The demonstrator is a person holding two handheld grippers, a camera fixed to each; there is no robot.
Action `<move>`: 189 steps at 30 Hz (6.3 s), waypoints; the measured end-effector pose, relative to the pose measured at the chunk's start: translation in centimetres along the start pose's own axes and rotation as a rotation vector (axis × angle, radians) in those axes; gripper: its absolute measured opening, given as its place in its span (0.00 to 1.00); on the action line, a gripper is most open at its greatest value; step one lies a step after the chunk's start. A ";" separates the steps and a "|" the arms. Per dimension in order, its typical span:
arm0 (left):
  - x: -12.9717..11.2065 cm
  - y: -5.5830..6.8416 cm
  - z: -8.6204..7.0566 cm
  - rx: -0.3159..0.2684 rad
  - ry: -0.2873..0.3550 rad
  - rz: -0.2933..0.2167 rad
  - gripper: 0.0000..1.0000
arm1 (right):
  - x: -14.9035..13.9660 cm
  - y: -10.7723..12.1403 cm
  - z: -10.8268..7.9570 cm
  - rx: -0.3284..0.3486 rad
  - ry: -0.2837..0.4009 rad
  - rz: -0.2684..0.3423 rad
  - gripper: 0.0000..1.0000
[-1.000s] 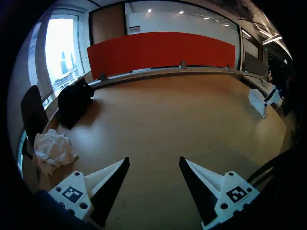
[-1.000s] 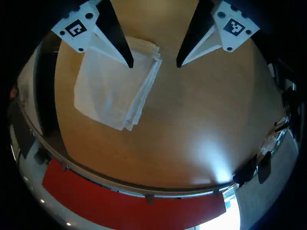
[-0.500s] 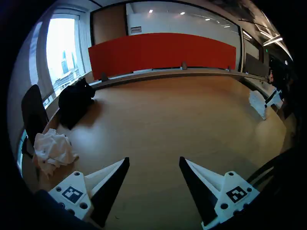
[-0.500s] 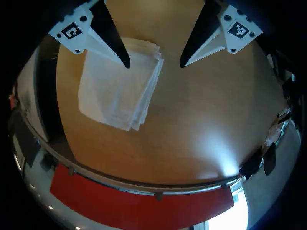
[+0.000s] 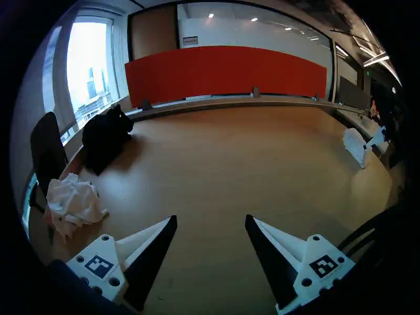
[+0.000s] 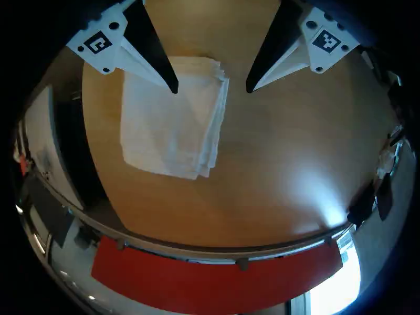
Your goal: Fold towel
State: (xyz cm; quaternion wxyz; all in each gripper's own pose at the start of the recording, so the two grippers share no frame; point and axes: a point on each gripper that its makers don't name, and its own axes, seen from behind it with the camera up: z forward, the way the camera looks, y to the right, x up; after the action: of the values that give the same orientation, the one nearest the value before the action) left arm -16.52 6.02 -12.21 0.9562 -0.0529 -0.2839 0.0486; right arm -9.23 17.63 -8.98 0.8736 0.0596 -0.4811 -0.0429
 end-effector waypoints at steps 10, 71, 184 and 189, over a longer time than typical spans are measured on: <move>0.2 -0.7 0.0 0.010 0.005 -0.019 0.96 | 0.3 -0.5 0.2 -0.013 0.001 0.007 1.00; 5.9 -2.5 0.7 0.022 0.118 -0.073 0.96 | 17.4 -8.2 -10.4 -0.162 0.819 0.062 1.00; 9.6 -7.9 9.4 0.106 0.611 -0.127 0.96 | 18.3 -17.4 -7.0 -0.159 0.995 0.060 1.00; 9.5 -7.9 9.3 0.117 0.613 -0.113 0.96 | 18.2 -17.2 -7.1 -0.158 0.999 0.065 1.00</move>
State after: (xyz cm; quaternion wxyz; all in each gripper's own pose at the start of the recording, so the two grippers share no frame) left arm -13.22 0.05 1.67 0.9998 0.0059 0.0184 -0.0066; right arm 6.19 -1.36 0.00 0.9998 -0.0085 -0.0014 -0.0185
